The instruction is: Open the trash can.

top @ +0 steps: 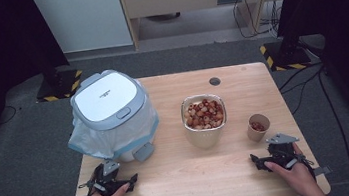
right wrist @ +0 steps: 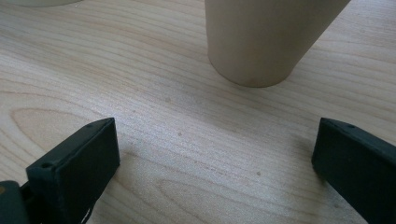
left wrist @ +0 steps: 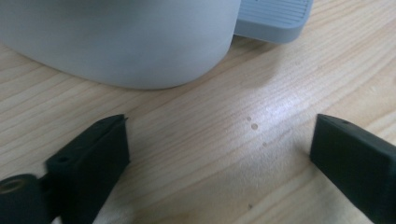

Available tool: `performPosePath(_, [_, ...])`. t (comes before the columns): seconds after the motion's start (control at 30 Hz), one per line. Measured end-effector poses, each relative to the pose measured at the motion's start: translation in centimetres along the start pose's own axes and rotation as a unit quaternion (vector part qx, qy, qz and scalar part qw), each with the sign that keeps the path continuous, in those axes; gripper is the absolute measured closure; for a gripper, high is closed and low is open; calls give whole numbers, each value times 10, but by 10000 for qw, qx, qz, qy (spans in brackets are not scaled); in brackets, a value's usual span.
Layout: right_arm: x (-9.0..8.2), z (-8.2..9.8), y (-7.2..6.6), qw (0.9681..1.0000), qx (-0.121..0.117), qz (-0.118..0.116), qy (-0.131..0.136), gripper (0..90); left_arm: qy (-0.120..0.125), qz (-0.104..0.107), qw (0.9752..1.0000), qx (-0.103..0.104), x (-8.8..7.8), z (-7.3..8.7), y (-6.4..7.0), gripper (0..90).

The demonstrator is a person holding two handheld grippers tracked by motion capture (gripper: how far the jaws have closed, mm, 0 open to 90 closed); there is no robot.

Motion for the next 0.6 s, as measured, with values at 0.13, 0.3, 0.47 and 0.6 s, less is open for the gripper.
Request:
performPosePath(0.13, [0, 0, 0, 10000, -3, -1, -3, 13, 193, 227, 9995, -39, -13, -3, 5, 106])
performPosePath(0.3, [-1, 0, 0, 10000, -5, -4, -11, 13, 552, 324, 9978, 159, -31, -11, 17, 166])
performPosePath(0.47, [-1, 0, 0, 10000, -7, -5, -12, 13, 1003, 333, 9942, 188, -53, -20, 28, 322])
performPosePath(0.6, [-1, 0, -1, 10000, -6, 3, 1, 13, 985, 480, 9932, 392, -56, -24, 44, 503])
Point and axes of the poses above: each handheld gripper's, and its own axes: x roughly forward along the jaws, z roughly out of its underside, y roughly to its right, the point moved 7 cm from there along x, roughly forward along the jaws, and after that the axes turned 3 degrees about -x, right-handed, at the moved point
